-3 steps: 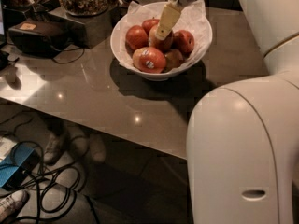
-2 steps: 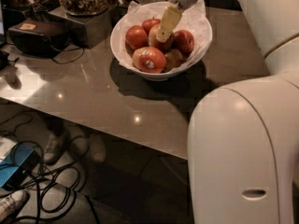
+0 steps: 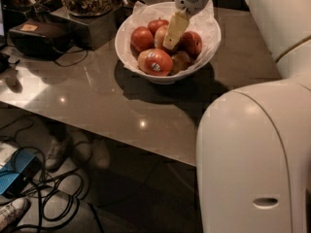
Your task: Pick apple from white bowl
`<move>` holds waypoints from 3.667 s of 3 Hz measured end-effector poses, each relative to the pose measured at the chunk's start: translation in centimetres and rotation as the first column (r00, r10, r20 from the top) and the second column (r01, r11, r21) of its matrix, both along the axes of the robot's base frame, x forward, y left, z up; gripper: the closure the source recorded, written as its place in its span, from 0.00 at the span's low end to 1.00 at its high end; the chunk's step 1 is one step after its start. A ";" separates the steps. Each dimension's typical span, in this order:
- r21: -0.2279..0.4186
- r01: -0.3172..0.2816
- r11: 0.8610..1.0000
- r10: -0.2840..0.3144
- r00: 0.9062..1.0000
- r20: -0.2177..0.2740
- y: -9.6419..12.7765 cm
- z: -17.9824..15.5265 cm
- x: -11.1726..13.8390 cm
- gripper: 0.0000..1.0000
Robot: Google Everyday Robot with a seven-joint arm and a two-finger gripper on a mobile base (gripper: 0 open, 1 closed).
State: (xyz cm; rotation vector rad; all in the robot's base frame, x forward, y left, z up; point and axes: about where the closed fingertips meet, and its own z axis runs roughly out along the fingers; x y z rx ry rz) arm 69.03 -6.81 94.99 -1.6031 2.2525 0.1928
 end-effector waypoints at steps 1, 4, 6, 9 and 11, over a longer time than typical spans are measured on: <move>-0.002 -0.015 1.000 0.014 1.000 -0.009 0.5 -0.4 -0.1 0.37; -0.013 -0.044 0.999 0.043 0.999 -0.022 1.9 -1.3 0.2 0.57; -0.013 -0.044 0.999 0.043 0.999 -0.022 1.9 -1.3 0.2 0.99; -0.002 -0.059 0.998 0.059 0.993 0.099 4.0 6.7 -2.6 1.00; 0.019 -0.150 0.988 0.148 0.985 0.089 6.4 9.0 -6.5 1.00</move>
Offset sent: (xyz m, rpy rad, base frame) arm -0.0180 0.0069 -0.0099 -0.0432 0.0808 0.0567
